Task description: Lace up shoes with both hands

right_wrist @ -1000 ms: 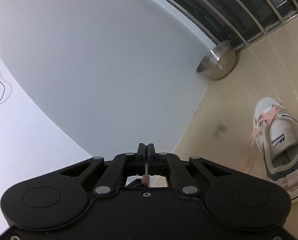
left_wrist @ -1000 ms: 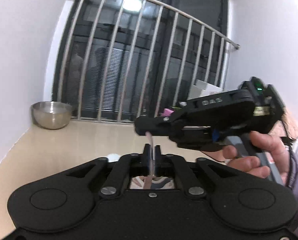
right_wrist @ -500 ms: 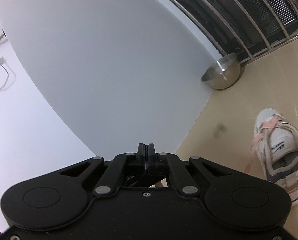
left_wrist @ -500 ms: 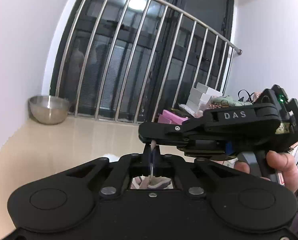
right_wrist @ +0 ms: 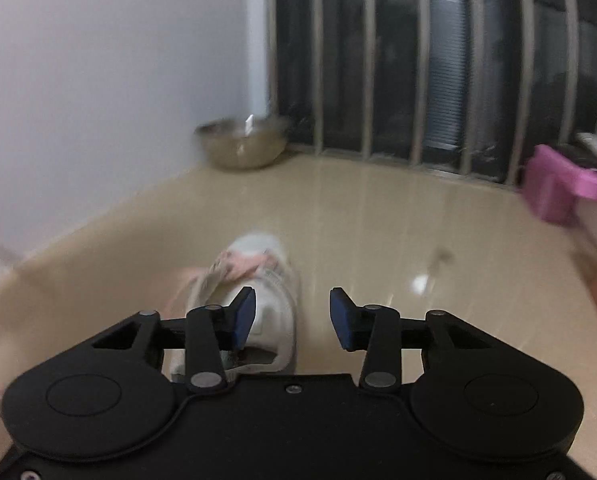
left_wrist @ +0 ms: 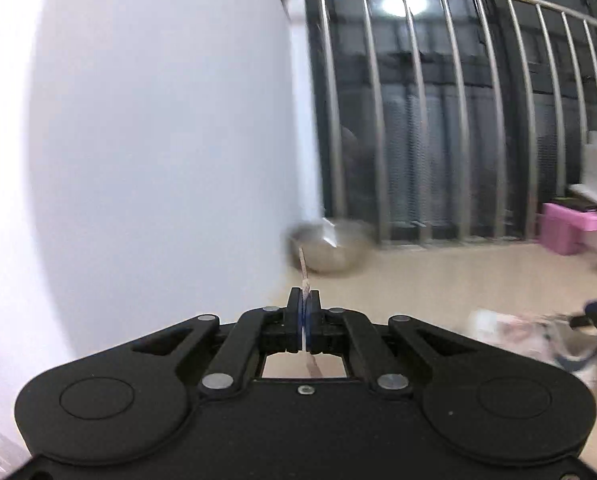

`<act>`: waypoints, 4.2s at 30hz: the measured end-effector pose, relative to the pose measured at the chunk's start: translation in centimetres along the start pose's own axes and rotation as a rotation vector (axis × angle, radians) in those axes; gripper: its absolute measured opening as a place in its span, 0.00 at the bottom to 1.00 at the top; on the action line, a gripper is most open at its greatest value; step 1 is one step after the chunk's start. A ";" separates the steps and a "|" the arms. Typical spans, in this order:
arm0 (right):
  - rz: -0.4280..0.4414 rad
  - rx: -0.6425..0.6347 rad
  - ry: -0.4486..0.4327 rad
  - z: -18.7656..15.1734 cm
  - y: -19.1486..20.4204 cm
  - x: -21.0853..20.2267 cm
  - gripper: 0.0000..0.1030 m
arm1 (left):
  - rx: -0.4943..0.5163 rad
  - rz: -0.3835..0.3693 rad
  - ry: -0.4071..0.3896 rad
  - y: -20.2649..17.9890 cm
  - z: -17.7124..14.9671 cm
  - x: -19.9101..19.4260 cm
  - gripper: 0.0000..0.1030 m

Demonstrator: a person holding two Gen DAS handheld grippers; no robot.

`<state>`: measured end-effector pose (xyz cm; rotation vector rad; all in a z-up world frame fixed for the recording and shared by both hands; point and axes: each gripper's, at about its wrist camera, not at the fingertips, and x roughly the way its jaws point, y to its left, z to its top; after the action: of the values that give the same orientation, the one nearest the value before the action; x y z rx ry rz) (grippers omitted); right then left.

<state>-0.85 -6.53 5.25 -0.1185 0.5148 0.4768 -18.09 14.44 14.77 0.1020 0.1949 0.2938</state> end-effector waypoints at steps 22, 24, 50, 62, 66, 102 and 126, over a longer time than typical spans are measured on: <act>0.384 -0.219 -0.052 0.3 -1.7 0.4 0.12 | 0.015 -1.014 0.563 -15.2 -0.6 16.4 0.01; 0.419 -0.152 -0.035 0.3 -2.7 1.4 0.10 | -0.112 -1.055 0.655 -14.9 -1.3 18.9 0.01; 0.610 0.766 0.093 -3.3 -9.5 6.6 0.12 | -0.215 -1.230 1.017 -15.1 -4.3 29.0 0.03; 0.669 0.860 0.092 -4.5 -10.3 7.0 0.12 | -0.175 -1.201 0.948 -15.1 -4.0 29.3 0.03; 0.667 0.876 0.086 -4.7 -10.2 7.0 0.12 | -0.147 -1.158 0.913 -15.2 -3.8 28.5 0.03; 0.467 1.048 -0.093 -6.8 -3.6 4.6 0.00 | 0.261 -0.480 0.473 -18.2 -0.4 12.3 0.62; 0.477 0.978 -0.036 -6.4 -9.5 1.7 0.24 | 0.030 -0.479 0.505 -17.1 -2.9 9.0 0.22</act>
<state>2.03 -15.67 -1.28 0.9676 0.6939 0.6395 -5.50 1.02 8.20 0.0062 0.7128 -0.1688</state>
